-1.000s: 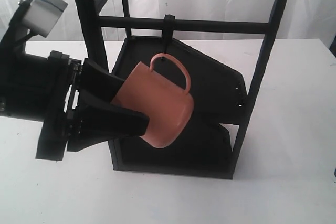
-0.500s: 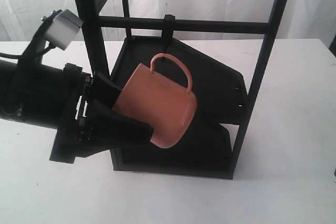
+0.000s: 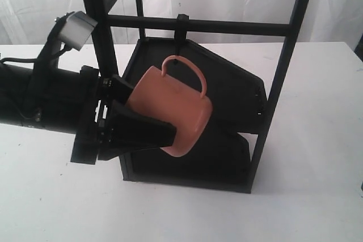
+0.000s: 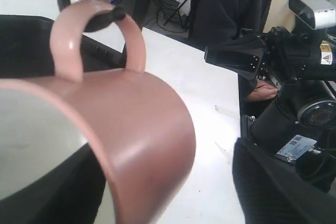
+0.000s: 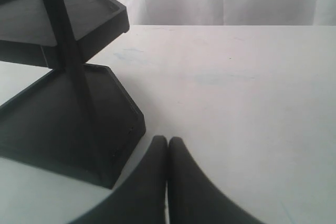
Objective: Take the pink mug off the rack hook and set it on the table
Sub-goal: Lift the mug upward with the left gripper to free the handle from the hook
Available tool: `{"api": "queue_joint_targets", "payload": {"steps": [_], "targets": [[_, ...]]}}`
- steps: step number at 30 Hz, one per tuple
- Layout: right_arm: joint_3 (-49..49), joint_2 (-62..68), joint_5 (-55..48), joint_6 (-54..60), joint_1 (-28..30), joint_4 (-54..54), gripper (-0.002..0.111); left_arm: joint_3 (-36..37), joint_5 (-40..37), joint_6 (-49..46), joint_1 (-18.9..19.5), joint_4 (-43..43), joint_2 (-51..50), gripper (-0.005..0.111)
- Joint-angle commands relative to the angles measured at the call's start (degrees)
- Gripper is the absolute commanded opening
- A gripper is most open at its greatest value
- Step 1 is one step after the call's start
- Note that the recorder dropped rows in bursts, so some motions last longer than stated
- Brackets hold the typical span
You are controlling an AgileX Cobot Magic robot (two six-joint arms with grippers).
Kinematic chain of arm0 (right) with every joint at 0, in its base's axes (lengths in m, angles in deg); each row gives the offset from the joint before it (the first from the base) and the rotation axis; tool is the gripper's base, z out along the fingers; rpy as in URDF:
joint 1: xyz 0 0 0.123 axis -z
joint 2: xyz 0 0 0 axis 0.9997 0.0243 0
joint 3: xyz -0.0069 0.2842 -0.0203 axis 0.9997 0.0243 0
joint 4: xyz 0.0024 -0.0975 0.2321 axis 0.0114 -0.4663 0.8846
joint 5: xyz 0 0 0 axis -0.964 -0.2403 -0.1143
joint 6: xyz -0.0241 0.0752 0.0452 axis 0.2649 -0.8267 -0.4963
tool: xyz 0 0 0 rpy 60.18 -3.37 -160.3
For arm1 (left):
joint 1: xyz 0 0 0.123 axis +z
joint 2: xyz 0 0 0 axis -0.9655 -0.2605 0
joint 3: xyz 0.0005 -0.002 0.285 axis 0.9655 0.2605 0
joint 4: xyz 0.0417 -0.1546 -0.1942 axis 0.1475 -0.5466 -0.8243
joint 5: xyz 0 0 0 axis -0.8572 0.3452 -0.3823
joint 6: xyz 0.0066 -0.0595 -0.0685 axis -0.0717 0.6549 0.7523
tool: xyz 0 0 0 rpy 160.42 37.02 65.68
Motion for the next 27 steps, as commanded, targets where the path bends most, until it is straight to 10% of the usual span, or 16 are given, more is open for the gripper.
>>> {"api": "queue_joint_targets", "payload": {"steps": [1, 27], "targets": [[0.3, -0.3, 0.6, 0.0, 0.3, -0.1, 0.000, 0.4, -1.6, -0.5, -0.1, -1.5, -0.5, 0.070], [0.3, -0.3, 0.6, 0.0, 0.3, -0.1, 0.000, 0.4, -5.9, 3.4, -0.1, 2.2, -0.1, 0.070]]}}
